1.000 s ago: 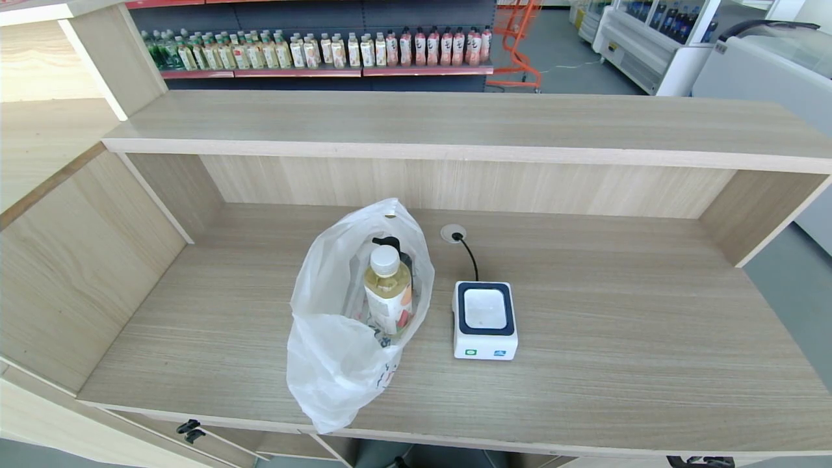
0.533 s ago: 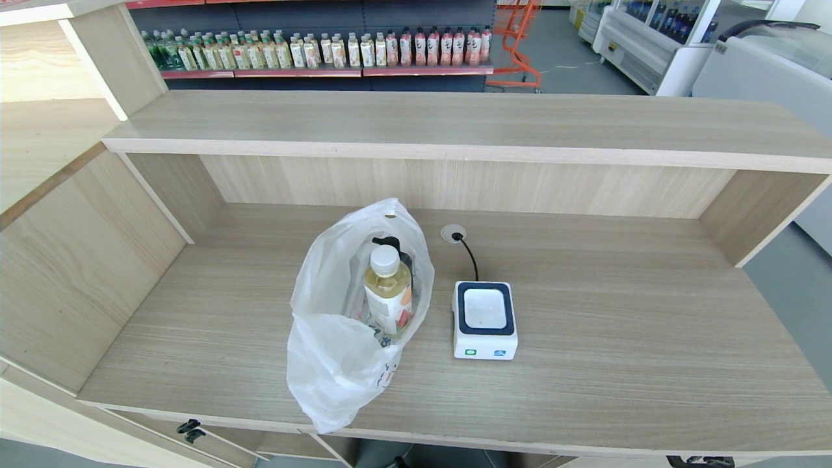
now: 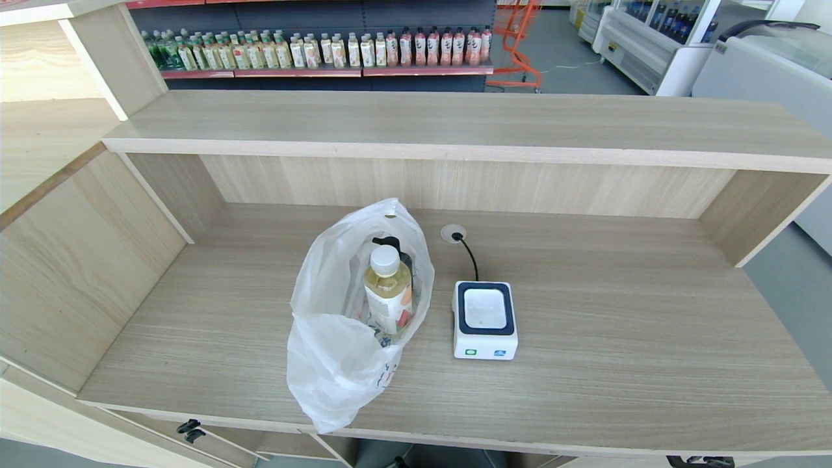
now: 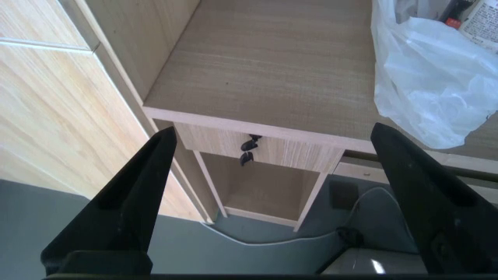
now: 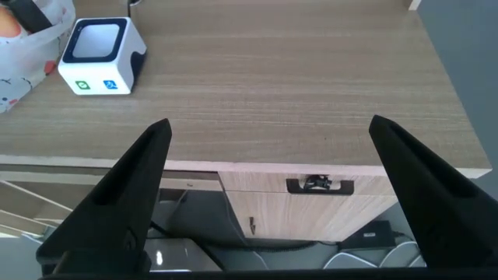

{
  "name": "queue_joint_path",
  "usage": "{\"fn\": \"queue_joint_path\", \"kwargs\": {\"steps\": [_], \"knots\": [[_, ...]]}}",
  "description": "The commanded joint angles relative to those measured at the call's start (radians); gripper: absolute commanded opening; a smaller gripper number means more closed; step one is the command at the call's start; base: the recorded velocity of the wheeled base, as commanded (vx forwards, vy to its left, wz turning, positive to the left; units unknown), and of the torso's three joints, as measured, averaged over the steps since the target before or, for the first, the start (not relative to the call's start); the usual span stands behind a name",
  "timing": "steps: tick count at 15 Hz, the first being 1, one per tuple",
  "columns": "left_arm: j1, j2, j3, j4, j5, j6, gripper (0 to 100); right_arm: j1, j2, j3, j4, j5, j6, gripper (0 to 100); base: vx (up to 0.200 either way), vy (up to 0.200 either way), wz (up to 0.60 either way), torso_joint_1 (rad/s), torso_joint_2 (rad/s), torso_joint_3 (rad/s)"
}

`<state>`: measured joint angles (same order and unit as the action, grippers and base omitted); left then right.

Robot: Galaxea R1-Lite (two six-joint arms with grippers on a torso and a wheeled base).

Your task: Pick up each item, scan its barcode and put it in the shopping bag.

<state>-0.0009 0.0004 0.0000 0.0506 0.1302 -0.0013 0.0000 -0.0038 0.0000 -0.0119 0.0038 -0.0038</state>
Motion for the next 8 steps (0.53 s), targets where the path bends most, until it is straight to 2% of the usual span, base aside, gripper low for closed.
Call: {"fn": "queue_joint_path", "kwargs": {"steps": [1,6,7,8], "knots": [[0.001,0.0,0.0,0.0,0.0,0.0,100,0.0,0.004,0.0,0.0,0.001,-0.001,100,0.0,0.0,0.0,0.0,0.0,0.0],[-0.001,0.0,0.0,0.0,-0.001,0.001,100,0.0,0.004,0.0,0.0,0.001,-0.004,100,0.0,0.0,0.0,0.0,0.0,0.0],[-0.001,0.0,0.0,0.0,0.0,0.001,100,0.0,0.004,0.0,0.0,0.001,-0.004,100,0.0,-0.2,0.0,0.002,0.0,0.002],[-0.001,0.0,0.0,0.0,-0.001,0.001,100,0.0,0.004,0.0,0.0,0.001,-0.004,100,0.0,0.0,0.0,0.0,0.0,0.0]]}}
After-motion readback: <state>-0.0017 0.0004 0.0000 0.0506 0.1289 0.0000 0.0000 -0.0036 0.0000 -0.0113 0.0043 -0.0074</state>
